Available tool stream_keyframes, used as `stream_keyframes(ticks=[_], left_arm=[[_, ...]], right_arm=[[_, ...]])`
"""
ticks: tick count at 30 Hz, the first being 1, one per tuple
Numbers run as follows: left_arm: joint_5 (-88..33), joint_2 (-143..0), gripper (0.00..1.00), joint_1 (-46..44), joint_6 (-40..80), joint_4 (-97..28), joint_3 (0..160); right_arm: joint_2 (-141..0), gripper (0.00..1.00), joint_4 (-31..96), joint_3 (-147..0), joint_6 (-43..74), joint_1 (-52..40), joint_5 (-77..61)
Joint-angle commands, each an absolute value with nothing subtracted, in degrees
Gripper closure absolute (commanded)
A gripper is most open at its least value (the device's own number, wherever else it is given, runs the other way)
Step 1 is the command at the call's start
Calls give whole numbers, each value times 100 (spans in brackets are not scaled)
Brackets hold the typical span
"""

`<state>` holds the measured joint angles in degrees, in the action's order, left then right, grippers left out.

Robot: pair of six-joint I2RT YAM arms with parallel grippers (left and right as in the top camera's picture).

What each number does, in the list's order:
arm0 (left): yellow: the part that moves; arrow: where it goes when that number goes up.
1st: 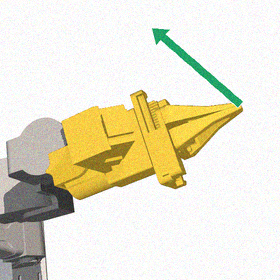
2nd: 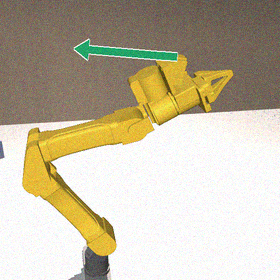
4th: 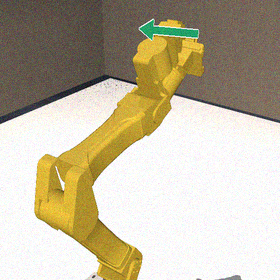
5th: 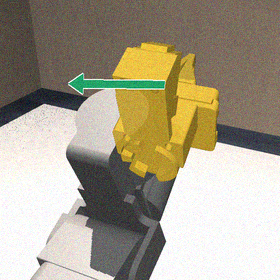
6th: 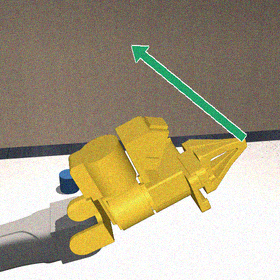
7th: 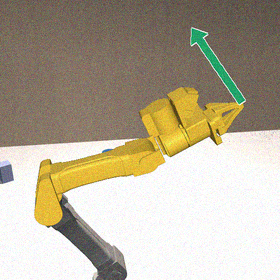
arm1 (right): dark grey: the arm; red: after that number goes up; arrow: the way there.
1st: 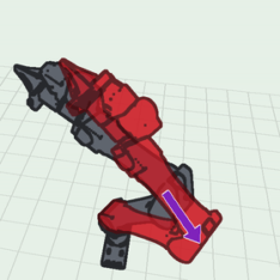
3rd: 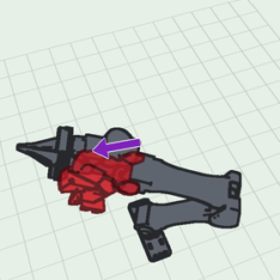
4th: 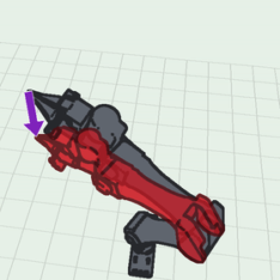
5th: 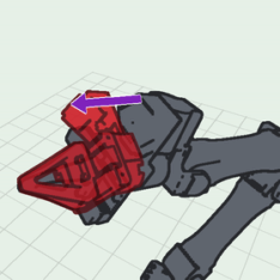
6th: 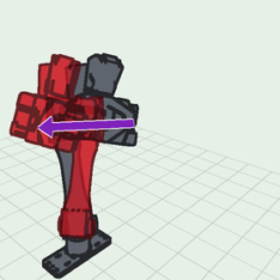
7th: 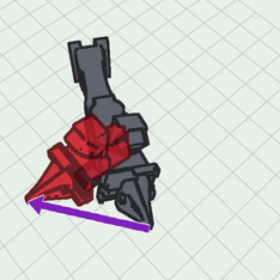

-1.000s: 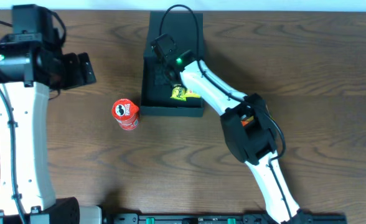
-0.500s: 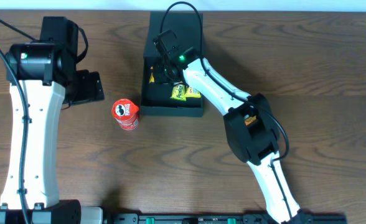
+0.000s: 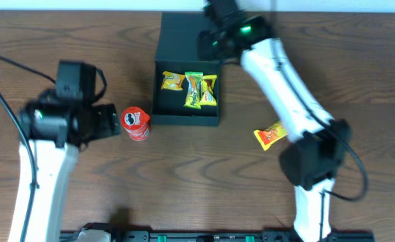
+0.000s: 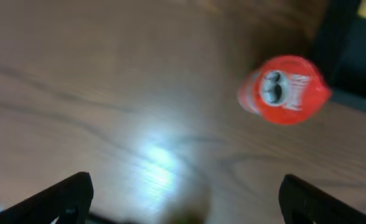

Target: Pack container

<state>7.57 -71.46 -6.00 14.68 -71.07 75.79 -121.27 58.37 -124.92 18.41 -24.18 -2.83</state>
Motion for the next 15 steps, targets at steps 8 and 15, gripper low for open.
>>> stream_keyframes(ticks=[8,15], left_arm=[[141,-6252,5,-1610,2655,-4525,4386],[467,-6263,5,-1728,2744,-3516,3559]], right_arm=[[-10921,98,6543,-12599,1448,-921,-213],[-10757,97,6600,-12599,1472,-49,-631]])
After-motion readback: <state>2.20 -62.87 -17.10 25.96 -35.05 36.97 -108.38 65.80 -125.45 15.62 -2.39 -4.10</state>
